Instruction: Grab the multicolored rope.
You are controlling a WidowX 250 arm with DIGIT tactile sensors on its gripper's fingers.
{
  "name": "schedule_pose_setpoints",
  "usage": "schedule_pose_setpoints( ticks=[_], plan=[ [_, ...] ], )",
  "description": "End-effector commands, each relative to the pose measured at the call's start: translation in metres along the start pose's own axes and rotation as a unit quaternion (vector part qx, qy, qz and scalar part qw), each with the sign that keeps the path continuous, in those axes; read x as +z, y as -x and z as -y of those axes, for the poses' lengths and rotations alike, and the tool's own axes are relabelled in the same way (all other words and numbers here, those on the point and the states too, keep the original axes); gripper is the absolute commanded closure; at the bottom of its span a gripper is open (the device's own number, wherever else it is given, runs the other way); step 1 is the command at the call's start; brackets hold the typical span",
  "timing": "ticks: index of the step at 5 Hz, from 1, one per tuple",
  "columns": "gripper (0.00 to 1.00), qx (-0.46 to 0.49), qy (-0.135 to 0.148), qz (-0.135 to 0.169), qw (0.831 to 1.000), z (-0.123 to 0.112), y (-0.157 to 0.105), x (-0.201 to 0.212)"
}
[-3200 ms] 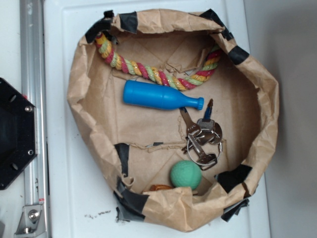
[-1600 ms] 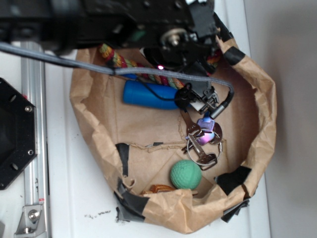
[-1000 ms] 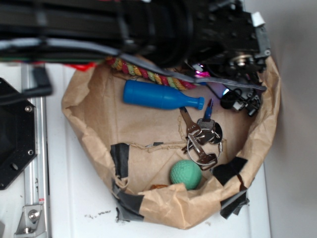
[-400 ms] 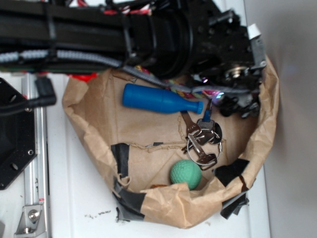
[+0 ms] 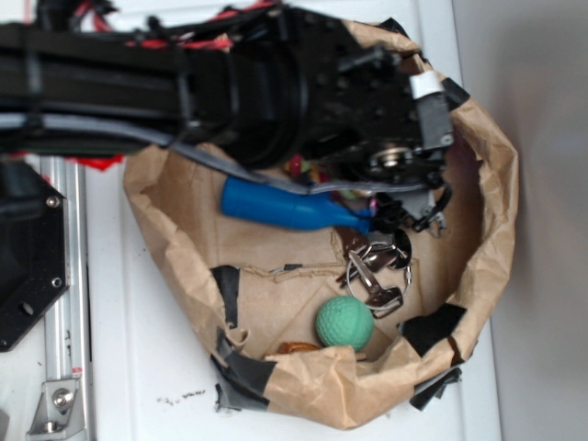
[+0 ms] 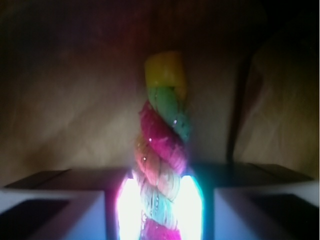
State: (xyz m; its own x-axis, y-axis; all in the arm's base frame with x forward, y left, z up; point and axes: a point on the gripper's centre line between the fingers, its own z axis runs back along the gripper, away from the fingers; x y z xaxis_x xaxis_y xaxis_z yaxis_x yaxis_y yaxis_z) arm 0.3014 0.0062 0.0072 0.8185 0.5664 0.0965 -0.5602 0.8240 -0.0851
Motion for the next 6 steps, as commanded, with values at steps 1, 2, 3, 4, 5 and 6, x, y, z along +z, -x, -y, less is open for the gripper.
schedule_pose_setpoints(
  ticks=[1, 2, 3, 4, 5, 6],
  plan=[
    [1.0, -0.034, -0.025, -0.043, 0.998, -0.007, 0.018, -0.009],
    [1.0, -0.046, -0.033, -0.046, 0.997, -0.007, 0.015, -0.005],
    [1.0, -0.171, -0.035, -0.03, 0.984, -0.002, 0.005, 0.044],
    [1.0, -0.153, -0.041, 0.01, 0.987, -0.009, 0.014, 0.095],
    [1.0, -0.193, -0.027, 0.061, 0.979, -0.011, 0.018, 0.145],
    [1.0, -0.199, -0.005, 0.06, 0.978, -0.009, 0.011, 0.194]
  ],
)
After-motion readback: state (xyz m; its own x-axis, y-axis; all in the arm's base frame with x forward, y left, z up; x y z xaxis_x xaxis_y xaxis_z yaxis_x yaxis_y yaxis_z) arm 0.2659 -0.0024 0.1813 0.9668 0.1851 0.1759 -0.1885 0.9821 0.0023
